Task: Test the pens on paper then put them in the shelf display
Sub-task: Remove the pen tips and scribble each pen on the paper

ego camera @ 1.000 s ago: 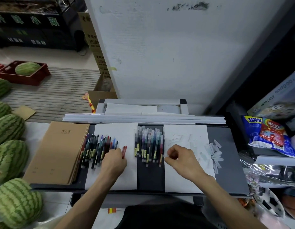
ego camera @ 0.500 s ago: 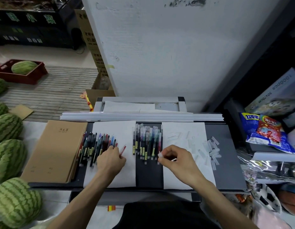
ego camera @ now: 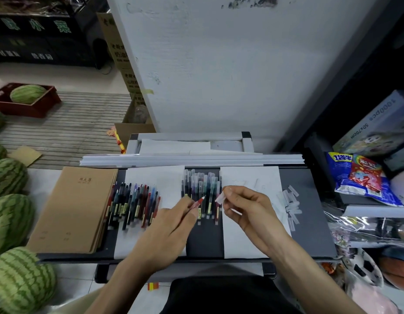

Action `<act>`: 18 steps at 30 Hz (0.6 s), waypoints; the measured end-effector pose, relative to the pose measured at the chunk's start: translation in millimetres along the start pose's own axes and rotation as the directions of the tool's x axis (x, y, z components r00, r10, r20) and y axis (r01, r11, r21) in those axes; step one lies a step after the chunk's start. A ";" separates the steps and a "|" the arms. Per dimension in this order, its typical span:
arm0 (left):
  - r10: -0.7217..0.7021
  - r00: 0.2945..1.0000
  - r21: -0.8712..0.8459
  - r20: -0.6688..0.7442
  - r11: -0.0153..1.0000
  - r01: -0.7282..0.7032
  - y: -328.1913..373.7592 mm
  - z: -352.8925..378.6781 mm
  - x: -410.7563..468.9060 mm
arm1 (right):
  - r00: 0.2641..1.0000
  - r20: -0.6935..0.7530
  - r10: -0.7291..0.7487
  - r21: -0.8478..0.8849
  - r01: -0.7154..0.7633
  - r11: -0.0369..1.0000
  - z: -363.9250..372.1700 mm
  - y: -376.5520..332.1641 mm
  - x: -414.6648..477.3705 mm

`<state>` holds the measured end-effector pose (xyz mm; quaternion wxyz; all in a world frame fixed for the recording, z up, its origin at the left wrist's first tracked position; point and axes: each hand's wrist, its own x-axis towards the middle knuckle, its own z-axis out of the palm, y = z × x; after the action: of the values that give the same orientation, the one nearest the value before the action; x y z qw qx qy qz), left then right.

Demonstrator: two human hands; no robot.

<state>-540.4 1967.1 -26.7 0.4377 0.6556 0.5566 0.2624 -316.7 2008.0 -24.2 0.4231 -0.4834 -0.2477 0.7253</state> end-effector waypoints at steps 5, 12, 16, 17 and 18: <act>0.057 0.998 -0.018 0.035 0.998 -0.056 21.0 -7.2 -5.8 | 0.999 0.039 -0.036 0.062 0.034 0.998 8.9 -7.0 -5.2; 0.062 0.998 0.058 0.029 0.996 -0.064 22.4 -10.5 -7.7 | 0.994 0.065 -0.086 0.045 0.083 0.996 11.5 -9.0 -8.6; 0.071 0.997 0.089 0.029 0.993 -0.073 21.3 -10.0 -6.2 | 0.979 0.073 -0.188 -0.113 0.196 0.974 12.4 -6.4 -10.9; 0.067 0.997 0.100 0.030 0.993 -0.070 20.4 -9.8 -5.6 | 0.970 0.089 -0.226 -0.168 0.238 0.957 13.6 -4.8 -11.6; 0.064 0.998 0.106 0.028 0.992 -0.067 19.5 -9.4 -4.5 | 0.963 0.101 -0.251 -0.204 0.267 0.942 14.7 -3.1 -11.7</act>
<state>-539.5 1965.5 -4.7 0.4001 0.6990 0.5427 0.2384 -326.8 2000.4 -10.1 0.4504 -0.4625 -0.4016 0.6496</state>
